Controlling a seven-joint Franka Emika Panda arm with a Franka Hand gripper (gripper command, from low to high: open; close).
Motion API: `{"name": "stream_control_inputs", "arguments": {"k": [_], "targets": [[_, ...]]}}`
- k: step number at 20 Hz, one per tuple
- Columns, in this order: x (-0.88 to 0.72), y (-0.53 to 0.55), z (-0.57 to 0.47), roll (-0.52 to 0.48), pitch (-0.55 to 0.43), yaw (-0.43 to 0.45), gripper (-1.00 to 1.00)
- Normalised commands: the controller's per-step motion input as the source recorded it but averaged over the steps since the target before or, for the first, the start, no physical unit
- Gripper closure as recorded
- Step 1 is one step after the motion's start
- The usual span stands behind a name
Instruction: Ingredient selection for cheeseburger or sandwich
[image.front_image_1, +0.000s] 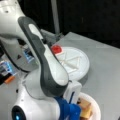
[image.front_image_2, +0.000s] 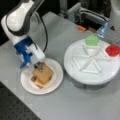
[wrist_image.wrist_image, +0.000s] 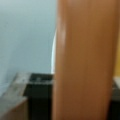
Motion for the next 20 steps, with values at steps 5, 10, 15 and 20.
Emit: {"name": "stream_control_inputs", "arguments": {"k": [5, 10, 15, 20], "targets": [[0.22, -0.14, -0.04, 0.186, -0.114, 0.045, 1.0], [0.25, -0.17, -0.06, 0.208, -0.134, 0.039, 1.0], [0.27, -0.18, -0.07, 0.212, -0.138, 0.047, 1.0], [0.26, -0.2, -0.05, 0.204, -0.113, 0.07, 1.0]]}}
